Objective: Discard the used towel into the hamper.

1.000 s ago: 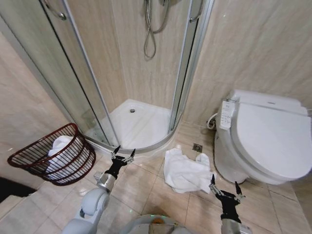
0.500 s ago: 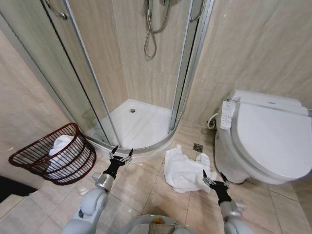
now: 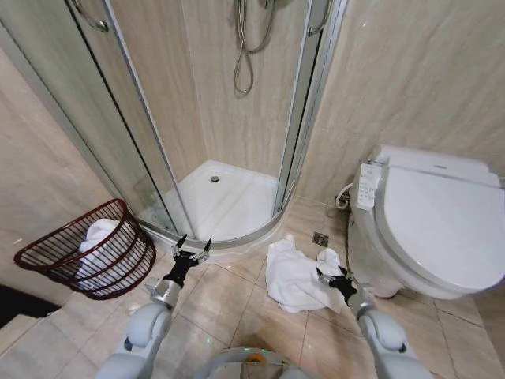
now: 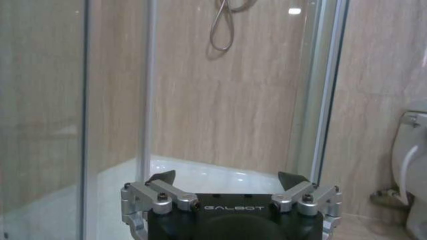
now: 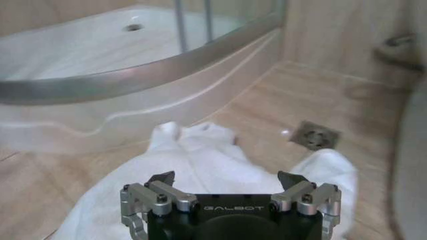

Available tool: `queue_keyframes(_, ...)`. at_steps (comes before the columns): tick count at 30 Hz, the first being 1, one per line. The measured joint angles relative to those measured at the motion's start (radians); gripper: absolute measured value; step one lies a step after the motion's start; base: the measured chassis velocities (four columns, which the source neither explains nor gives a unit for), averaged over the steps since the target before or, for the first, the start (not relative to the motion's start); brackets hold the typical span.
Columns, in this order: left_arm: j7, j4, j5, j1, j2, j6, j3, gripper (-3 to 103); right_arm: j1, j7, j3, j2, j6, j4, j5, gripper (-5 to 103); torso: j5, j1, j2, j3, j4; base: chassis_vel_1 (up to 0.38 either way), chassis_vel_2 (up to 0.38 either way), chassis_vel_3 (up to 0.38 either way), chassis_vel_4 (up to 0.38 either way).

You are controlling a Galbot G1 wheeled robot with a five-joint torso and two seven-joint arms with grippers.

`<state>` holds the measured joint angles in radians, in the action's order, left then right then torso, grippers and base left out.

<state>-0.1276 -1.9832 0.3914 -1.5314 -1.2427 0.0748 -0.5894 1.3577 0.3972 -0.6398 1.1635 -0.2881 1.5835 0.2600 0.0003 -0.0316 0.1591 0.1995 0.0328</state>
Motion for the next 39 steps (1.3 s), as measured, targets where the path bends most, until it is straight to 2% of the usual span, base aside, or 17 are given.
queue_keyframes(1,0.000,0.000,0.000,0.000,0.000,0.000,0.000,100,0.000,0.000,0.000,0.000,0.000,0.000,0.000,100,0.0000,0.000,0.000,0.000,0.0000,0.000,0.000,0.000,0.000)
queue_keyframes(4,0.000,0.003,-0.001,0.000,-0.004,0.000,-0.006,100,-0.046,0.091,0.031,-0.034,0.001,-0.062,-0.029,100,0.0001,0.000,0.000,0.000,0.0002,0.000,0.000,0.000,0.000)
queue_keyframes(8,0.000,0.003,-0.004,0.001,-0.008,0.000,-0.008,100,-0.057,0.127,0.067,-0.065,0.014,-0.085,-0.052,100,-0.0003,0.000,0.000,0.000,0.0001,0.000,0.000,0.000,0.000)
queue_keyframes(15,0.000,0.008,-0.012,0.016,-0.010,-0.008,0.010,100,-0.076,0.140,0.123,-0.097,0.036,-0.131,-0.103,100,-0.0002,0.000,0.000,0.000,0.0004,0.000,0.000,0.000,0.000)
queue_keyframes(19,0.001,0.022,-0.014,0.052,-0.001,-0.022,0.048,100,-0.092,0.140,0.121,-0.086,0.045,-0.175,-0.138,100,-0.0004,0.000,0.000,0.000,-0.0007,0.000,0.000,0.000,0.000)
queue_keyframes(25,0.005,0.030,-0.018,0.062,-0.002,-0.025,0.060,100,-0.203,0.145,0.159,-0.057,0.064,-0.279,-0.184,100,0.0000,0.000,0.000,0.000,0.0005,0.000,0.000,0.000,0.000)
queue_keyframes(35,0.026,0.009,-0.011,0.066,0.002,-0.041,0.048,100,-0.311,0.129,0.169,-0.012,0.138,-0.414,-0.168,100,-0.0004,0.000,0.000,0.000,0.0001,0.000,0.000,0.000,0.000)
queue_keyframes(39,0.046,-0.021,-0.011,0.063,0.001,-0.064,0.048,100,-0.344,0.139,0.167,0.010,0.159,-0.482,-0.164,100,-0.0005,0.000,0.000,0.000,0.0000,0.000,0.000,0.000,0.000)
